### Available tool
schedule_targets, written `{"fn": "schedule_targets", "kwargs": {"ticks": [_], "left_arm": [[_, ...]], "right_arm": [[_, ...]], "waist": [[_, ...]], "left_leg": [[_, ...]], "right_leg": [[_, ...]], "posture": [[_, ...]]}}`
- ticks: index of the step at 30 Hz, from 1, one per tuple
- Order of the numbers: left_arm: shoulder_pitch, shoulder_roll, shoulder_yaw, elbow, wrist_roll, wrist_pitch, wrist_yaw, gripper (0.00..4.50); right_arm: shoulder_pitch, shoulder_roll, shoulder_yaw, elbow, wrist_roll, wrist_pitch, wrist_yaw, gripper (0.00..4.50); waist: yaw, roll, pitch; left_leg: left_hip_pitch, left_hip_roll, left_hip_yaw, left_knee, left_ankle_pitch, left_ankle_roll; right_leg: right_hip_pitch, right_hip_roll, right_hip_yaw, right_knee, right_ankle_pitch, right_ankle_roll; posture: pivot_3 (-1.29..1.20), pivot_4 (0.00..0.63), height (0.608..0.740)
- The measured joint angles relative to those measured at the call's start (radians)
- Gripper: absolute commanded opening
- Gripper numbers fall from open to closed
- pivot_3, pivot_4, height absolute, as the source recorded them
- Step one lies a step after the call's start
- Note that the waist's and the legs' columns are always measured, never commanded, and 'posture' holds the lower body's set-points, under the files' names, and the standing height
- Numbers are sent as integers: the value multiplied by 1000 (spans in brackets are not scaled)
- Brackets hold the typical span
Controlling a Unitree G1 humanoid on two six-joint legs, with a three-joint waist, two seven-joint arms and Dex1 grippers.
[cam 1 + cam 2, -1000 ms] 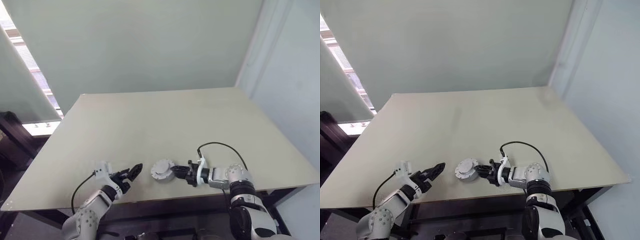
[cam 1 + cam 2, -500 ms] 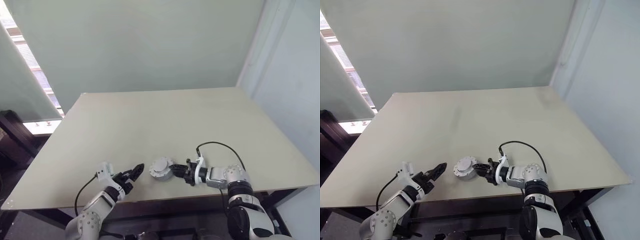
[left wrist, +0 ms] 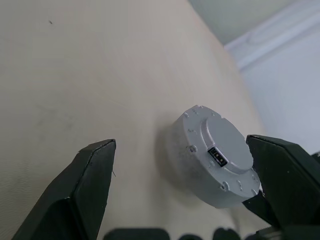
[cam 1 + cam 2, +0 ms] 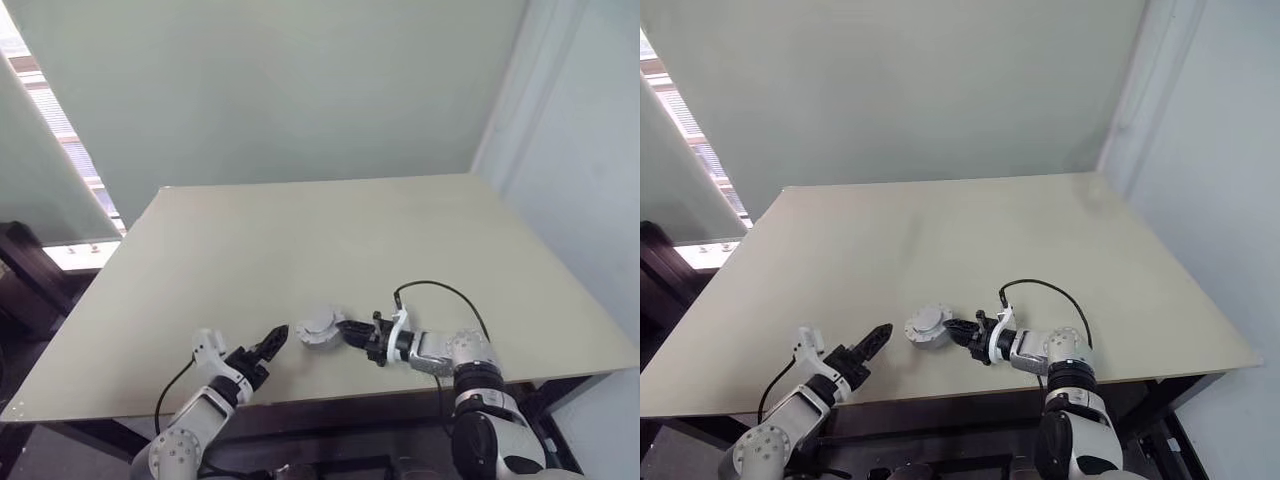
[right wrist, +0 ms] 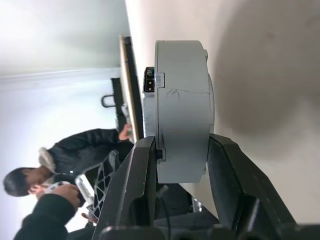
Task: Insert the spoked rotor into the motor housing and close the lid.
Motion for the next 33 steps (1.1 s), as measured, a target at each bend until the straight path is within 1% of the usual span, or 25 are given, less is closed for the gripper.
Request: {"fn": "schedule_targets", "kwargs": {"ticks": [3,6,14,18,25,33], "left_arm": [[19,-10,2,-27,-23,-2,13,4500],[41,-41,0,-31,-27,-18,26,4500],[67,-68,0,-52,-54,-33,49,4500],[64,-76,0,-52,-68,-44,50,4500],[36,-118,7,-45,-126,-63,62,4500],[22,-115,30,3,-216,-54,80,4500]], "right_arm": [[0,0,0,-1,2,3,-6,1214],[0,-5,-5,-1,9,11,-14,1214],[0,-23,-21,-1,29,26,-28,1214],[0,-24,-19,-5,30,28,-30,1214],[-2,-26,-12,-15,32,33,-33,1214],[-5,-24,-17,-35,40,30,-44,1214]], "waist": [[1,0,0],[1,0,0],[0,0,0],[0,0,0],[0,0,0],[0,-1,0]], "left_leg": [[0,0,0,0,0,0],[0,0,0,0,0,0],[0,0,1,1,0,0],[0,0,1,1,0,0],[0,0,1,1,0,0],[0,0,0,1,0,0]], "right_leg": [[0,0,0,0,0,0],[0,0,1,0,0,0],[0,0,1,0,0,0],[0,0,1,0,0,0],[0,0,1,0,0,0],[0,0,1,0,0,0]], "posture": [[0,0,740],[0,0,740],[0,0,740],[0,0,740],[0,0,740],[0,0,740]]}}
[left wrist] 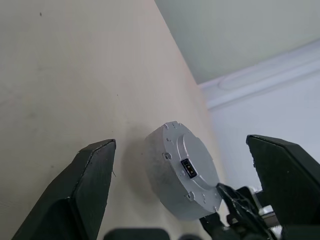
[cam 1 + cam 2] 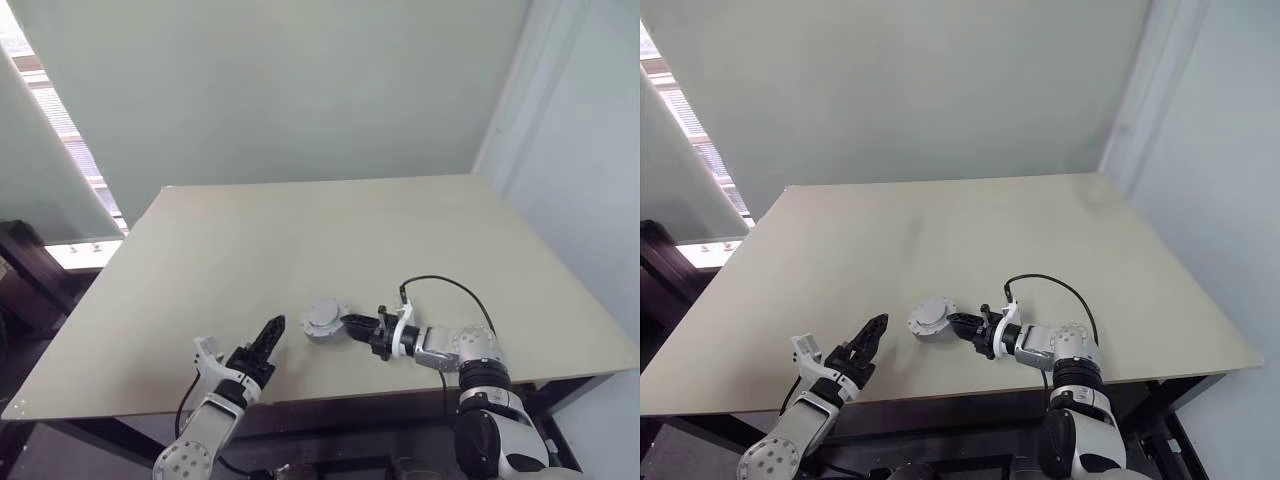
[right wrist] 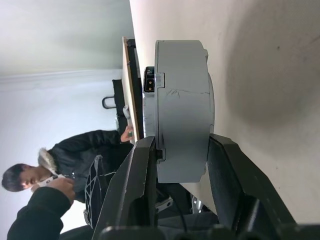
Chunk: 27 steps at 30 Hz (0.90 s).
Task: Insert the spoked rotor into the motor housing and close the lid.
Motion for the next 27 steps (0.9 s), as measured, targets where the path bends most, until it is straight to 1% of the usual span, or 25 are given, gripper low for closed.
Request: {"fn": "schedule_targets", "kwargs": {"ticks": [8,12,17,27], "left_arm": [[-35,11,9,44,-48,11,8,4500],[-50,6,9,71,-74,21,12,4500],[-80,-11,4,123,-139,71,22,4500],[-142,-41,0,215,-160,85,21,4500]], "right_arm": [[1,14,-28,-28,33,-8,-20,1214],[6,28,-42,-50,51,-5,-31,1214],[9,43,-47,-98,77,11,-52,1214],[11,63,-46,-139,107,31,-74,1214]], "waist": [[0,0,0],[0,0,0],[0,0,0],[0,0,0]], "left_leg": [[0,0,0,0,0,0],[0,0,0,0,0,0],[0,0,0,1,0,0],[0,0,-1,1,0,0]], "right_leg": [[1,0,0,0,0,0],[1,0,0,0,0,0],[1,0,0,0,0,0],[1,1,1,0,0,0]], "posture": [[0,0,740],[0,0,740],[0,0,740],[0,0,740]]}}
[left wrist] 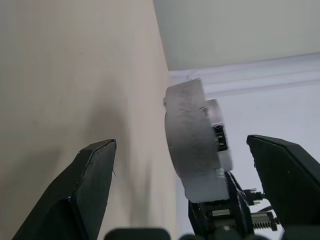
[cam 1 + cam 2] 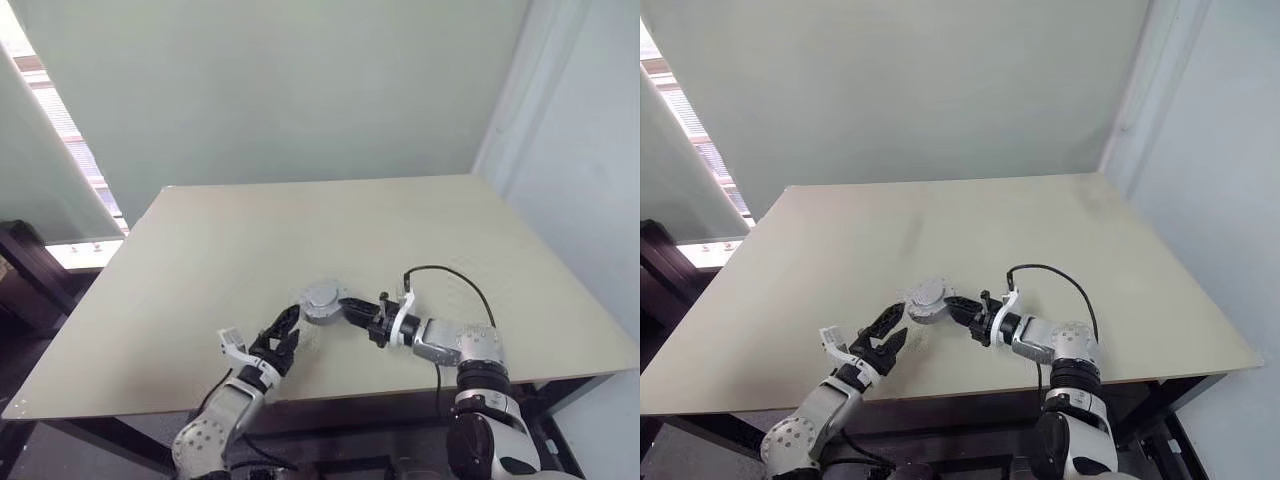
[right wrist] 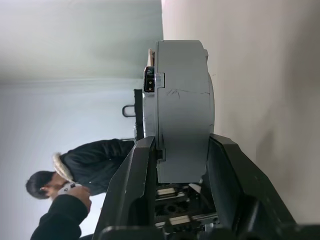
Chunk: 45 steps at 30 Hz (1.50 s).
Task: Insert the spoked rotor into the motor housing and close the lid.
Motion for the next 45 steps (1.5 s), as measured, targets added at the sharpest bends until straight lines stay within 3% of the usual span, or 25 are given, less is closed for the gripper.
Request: {"fn": "schedule_targets", "kwargs": {"ticks": [25,28,33,45], "left_arm": [[-100,-33,-17,123,26,7,-81,4500],[-110,-33,-20,129,37,4,-85,3923],[-116,-33,-19,142,28,-5,-95,2220],[-116,-33,-21,147,16,-18,-110,2190]], "right_arm": [[20,6,45,-36,1,46,-6,1214],[21,6,45,-45,1,53,-6,1214],[24,7,43,-57,7,62,-5,1214],[55,6,93,-99,9,16,26,1214]], "waist": [[0,0,0],[0,0,0],[0,0,0],[0,-1,0]], "left_leg": [[0,0,0,0,0,0],[0,0,0,0,0,0],[-1,0,-1,0,0,0],[0,0,-1,0,0,0]], "right_leg": [[0,0,0,0,0,0],[0,1,0,0,0,0],[0,1,0,0,0,0],[0,1,1,0,0,0]], "posture": [[0,0,740],[0,0,740],[0,0,740],[0,0,740]]}}
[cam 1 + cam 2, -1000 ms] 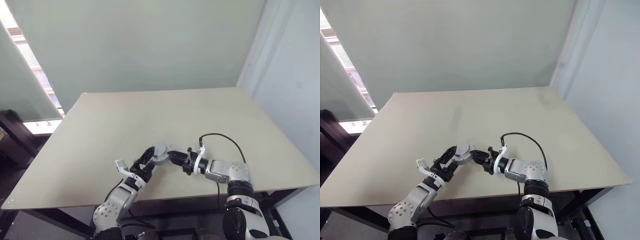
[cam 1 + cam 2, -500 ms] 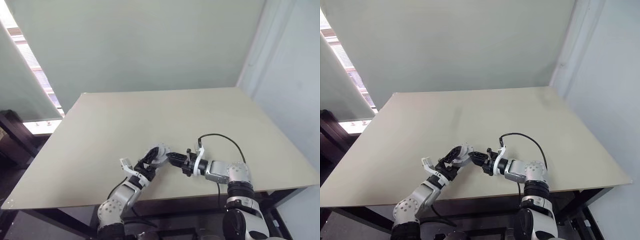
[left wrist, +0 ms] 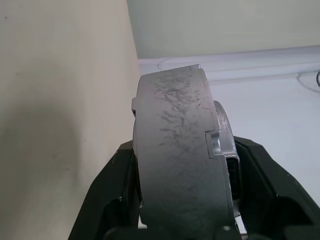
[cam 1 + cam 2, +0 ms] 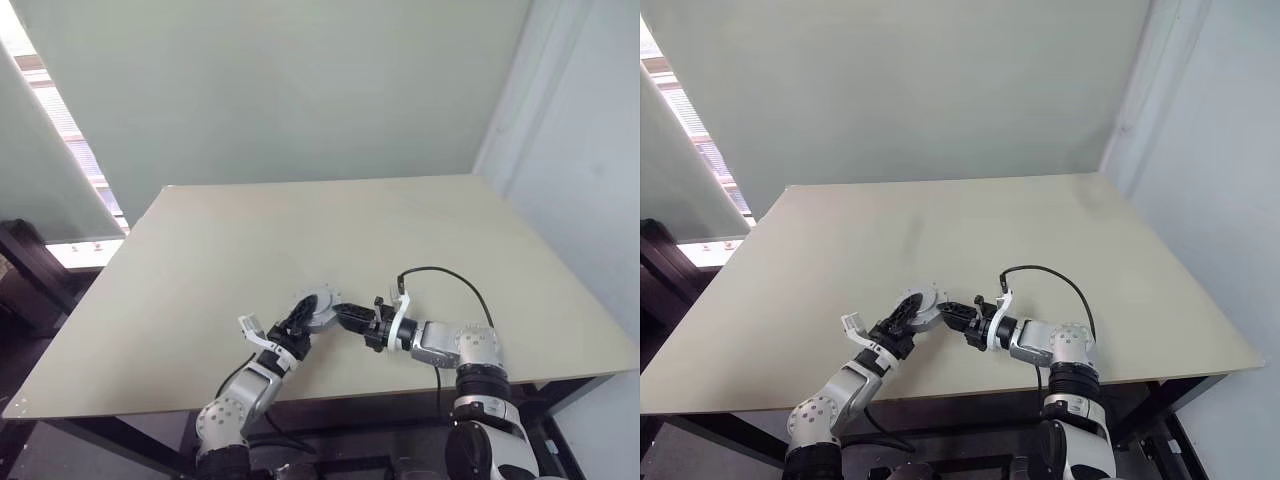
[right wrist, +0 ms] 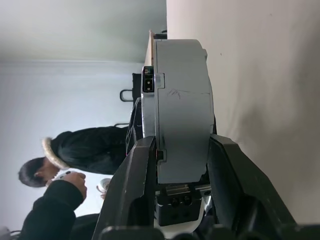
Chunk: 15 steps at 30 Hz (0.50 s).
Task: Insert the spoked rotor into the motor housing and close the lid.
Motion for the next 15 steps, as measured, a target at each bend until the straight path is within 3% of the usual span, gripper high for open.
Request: {"fn": "schedule_targets", "kwargs": {"ticks": [9,15], "left_arm": [[-1,0,3,4,3,-46,15,2032],[-1,-1,11,4,2,-78,23,2030]], "right_arm": [[18,-31,102,-32,-24,-155,76,4360],[18,-53,113,-32,-36,-222,72,4500]], "waist": [[0,0,0],[0,0,0]], "left_leg": [[0,0,0,1,0,0],[0,0,0,0,0,0]], "right_leg": [[0,0,0,0,0,0],[0,0,0,0,0,0]], "posture": [[0,0,740],[0,0,740]]}}
